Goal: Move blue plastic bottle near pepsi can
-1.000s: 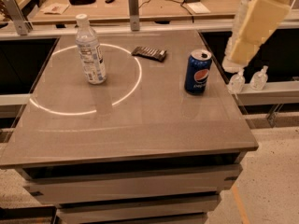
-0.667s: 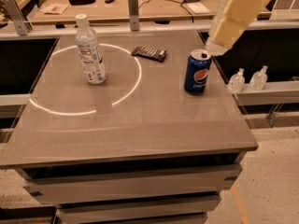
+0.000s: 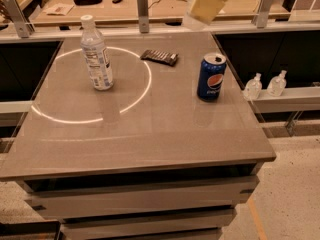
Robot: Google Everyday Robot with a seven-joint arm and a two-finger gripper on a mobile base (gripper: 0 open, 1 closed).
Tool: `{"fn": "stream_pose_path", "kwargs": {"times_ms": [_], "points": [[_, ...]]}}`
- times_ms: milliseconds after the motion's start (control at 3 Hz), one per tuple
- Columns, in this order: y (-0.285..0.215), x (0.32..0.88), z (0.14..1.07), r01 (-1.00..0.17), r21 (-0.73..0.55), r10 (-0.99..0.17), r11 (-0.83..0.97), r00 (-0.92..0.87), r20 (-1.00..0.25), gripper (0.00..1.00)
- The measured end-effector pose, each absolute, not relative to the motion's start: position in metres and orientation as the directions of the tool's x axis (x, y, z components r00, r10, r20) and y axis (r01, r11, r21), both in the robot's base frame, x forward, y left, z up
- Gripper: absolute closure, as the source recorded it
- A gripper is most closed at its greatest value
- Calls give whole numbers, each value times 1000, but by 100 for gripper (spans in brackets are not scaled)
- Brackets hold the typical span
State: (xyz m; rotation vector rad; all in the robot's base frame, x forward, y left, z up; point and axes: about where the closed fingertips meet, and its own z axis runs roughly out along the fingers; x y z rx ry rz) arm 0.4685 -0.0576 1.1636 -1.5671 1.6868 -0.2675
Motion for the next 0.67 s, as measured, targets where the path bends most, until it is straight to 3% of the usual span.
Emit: {"fn": "stream_pose_path", "kwargs": {"times_ms": [667], "points": [[-54, 469, 1166, -738, -640, -908, 214, 90, -408, 0]]}}
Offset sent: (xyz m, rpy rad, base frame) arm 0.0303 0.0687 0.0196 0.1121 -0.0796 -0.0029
